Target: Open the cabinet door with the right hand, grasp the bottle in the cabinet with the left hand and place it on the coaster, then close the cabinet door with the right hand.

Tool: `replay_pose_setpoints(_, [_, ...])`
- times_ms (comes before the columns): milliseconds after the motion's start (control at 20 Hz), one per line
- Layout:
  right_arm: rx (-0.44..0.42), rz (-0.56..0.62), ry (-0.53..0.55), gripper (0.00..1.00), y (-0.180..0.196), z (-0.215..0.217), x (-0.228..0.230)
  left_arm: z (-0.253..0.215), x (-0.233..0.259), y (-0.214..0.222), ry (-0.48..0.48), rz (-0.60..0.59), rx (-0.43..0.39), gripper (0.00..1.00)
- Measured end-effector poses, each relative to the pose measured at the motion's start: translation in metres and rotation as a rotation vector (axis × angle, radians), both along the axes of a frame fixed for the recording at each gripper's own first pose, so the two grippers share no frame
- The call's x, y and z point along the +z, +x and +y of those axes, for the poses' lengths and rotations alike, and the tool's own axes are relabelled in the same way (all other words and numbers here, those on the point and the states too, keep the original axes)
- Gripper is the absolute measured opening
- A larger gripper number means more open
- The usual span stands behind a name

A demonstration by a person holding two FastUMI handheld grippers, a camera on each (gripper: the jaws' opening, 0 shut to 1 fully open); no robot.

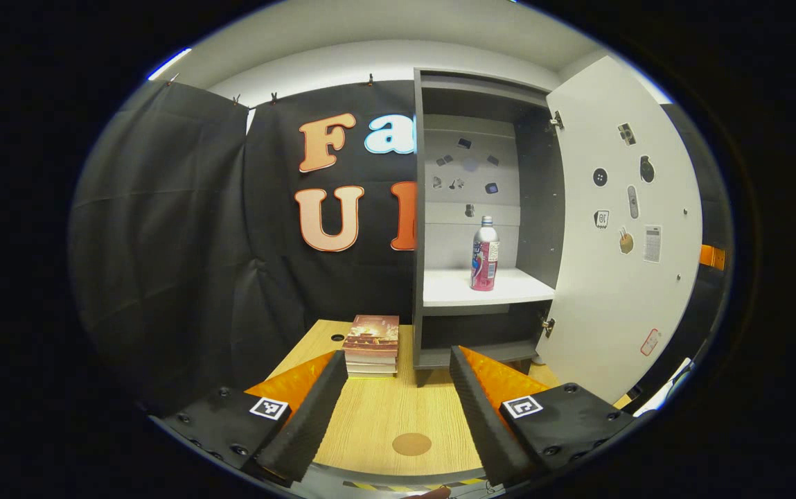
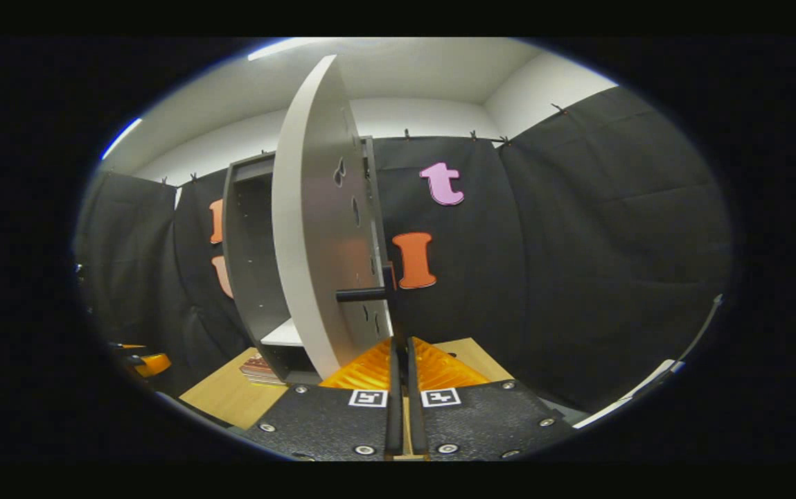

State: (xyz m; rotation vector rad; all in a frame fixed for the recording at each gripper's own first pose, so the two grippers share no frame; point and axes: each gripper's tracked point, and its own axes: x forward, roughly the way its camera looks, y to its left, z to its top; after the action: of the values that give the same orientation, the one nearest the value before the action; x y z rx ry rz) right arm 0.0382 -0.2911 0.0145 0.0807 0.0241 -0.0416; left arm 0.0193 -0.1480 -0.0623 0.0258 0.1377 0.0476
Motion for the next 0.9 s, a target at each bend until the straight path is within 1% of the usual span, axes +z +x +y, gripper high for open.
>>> replay_pose_setpoints(150, [0.019, 0.007, 0.019, 0.04, -0.003, -0.003, -0.001, -0.003, 0.004, 0.001, -0.001, -0.013, 0.011, 0.96])
replay_pose_setpoints(200, [0.023, 0.005, 0.021, 0.0, -0.005, -0.004, -0.001, -0.007, 0.005, 0.001, -0.008, -0.015, 0.007, 0.97])
replay_pose_setpoints(250, [0.022, 0.009, 0.02, 0.1, -0.008, -0.006, -0.003, -0.01, 0.005, 0.001, -0.011, -0.014, 0.004, 0.94])
replay_pose_setpoints(300, [0.018, 0.012, 0.013, 0.06, -0.012, -0.008, -0.005, -0.013, 0.004, 0.003, -0.011, -0.012, -0.002, 0.99])
replay_pose_setpoints(350, [0.012, 0.01, 0.012, 0.06, -0.017, -0.01, -0.006, -0.017, 0.005, 0.004, -0.007, -0.014, -0.009, 0.99])
replay_pose_setpoints(400, [0.013, 0.012, 0.012, 0.1, -0.023, -0.01, -0.007, -0.02, 0.008, 0.006, -0.001, -0.018, -0.013, 0.96])
replay_pose_setpoints(450, [0.027, 0.01, 0.023, 0.1, -0.029, -0.007, -0.007, -0.023, 0.009, 0.01, 0.003, -0.018, -0.02, 0.96])
replay_pose_setpoints(500, [0.032, 0.006, 0.036, 0.05, -0.035, -0.004, -0.006, -0.027, 0.01, 0.014, 0.004, -0.022, -0.028, 0.96])
replay_pose_setpoints(600, [0.016, -0.004, 0.034, 0.04, -0.046, -0.007, -0.003, -0.037, 0.015, 0.025, 0.008, -0.032, -0.052, 0.96])
replay_pose_setpoints(650, [0.012, -0.01, 0.029, 0.04, -0.053, -0.003, -0.001, -0.041, 0.018, 0.032, 0.014, -0.037, -0.061, 0.94])
replay_pose_setpoints(700, [0.013, -0.022, 0.026, 0.03, -0.061, 0.003, 0.002, -0.045, 0.019, 0.041, 0.017, -0.043, -0.074, 0.96])
replay_pose_setpoints(750, [0.02, -0.033, 0.022, 0.1, -0.071, 0.012, 0.007, -0.052, 0.02, 0.051, 0.016, -0.049, -0.088, 0.96])
replay_pose_setpoints(900, [0.04, -0.06, 0.002, 0.02, -0.093, 0.041, 0.019, -0.075, 0.023, 0.09, 0.01, -0.065, -0.136, 0.99])
